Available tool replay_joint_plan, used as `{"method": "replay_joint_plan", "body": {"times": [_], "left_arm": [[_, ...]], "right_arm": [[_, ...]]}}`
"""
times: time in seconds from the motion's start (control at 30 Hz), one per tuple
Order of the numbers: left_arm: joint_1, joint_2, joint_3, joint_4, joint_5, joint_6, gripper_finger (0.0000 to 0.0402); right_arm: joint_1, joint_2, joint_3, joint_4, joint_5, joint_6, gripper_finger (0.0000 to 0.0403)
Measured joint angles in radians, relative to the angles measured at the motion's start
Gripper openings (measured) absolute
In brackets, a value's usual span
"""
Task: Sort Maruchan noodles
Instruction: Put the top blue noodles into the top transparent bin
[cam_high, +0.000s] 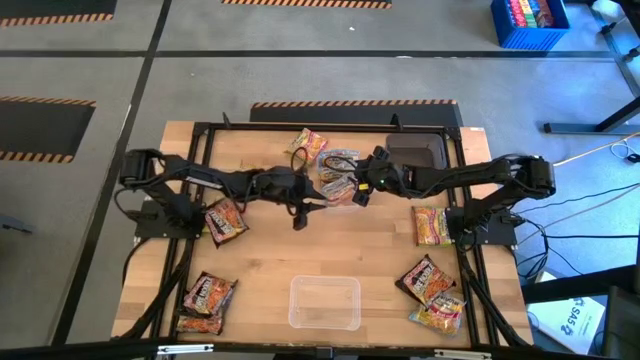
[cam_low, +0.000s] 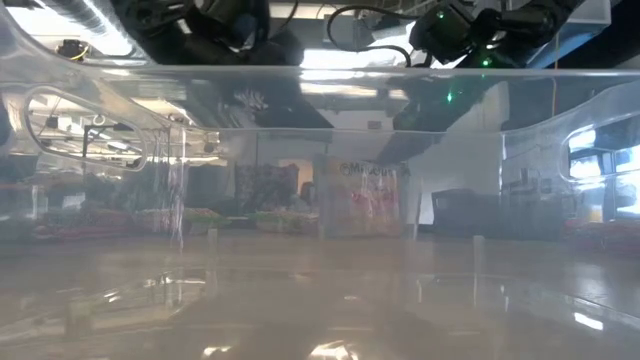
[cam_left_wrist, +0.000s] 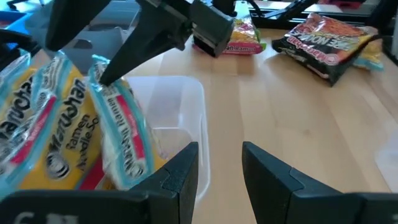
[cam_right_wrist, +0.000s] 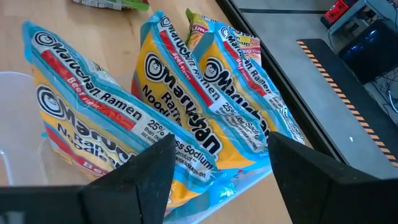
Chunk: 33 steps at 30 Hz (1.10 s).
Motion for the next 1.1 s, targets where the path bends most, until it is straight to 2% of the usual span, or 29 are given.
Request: {"method": "replay_joint_plan", "body": {"times": [0.23,0.43,0.5,0.8,1.1], "left_arm": [[0.005,0.087,0.050,-0.022,-0.122,0.023,0.0117],[0.031,0.098,0.050,-0.034,-0.363,0.101,0.0117],[0.038,0.098,0.050,-0.027,-0.416,0.132,0.0117],[0.043,0.096,0.050,-0.023,-0.434,0.144,0.0117],[0.014,0.060,0.052,-0.053,-0.438,0.144,0.0117]], "right_arm": [[0.000,0.000,0.000,-0.002,-0.002,0.000,0.0239],[0.000,0.000,0.000,0.000,-0.003,-0.001,0.0239],[0.000,0.000,-0.001,0.000,-0.003,-0.001,0.0239],[0.000,0.000,-0.001,0.000,-0.002,-0.001,0.0239],[0.001,-0.040,0.077,-0.121,-0.048,-0.002,0.0239]]}}
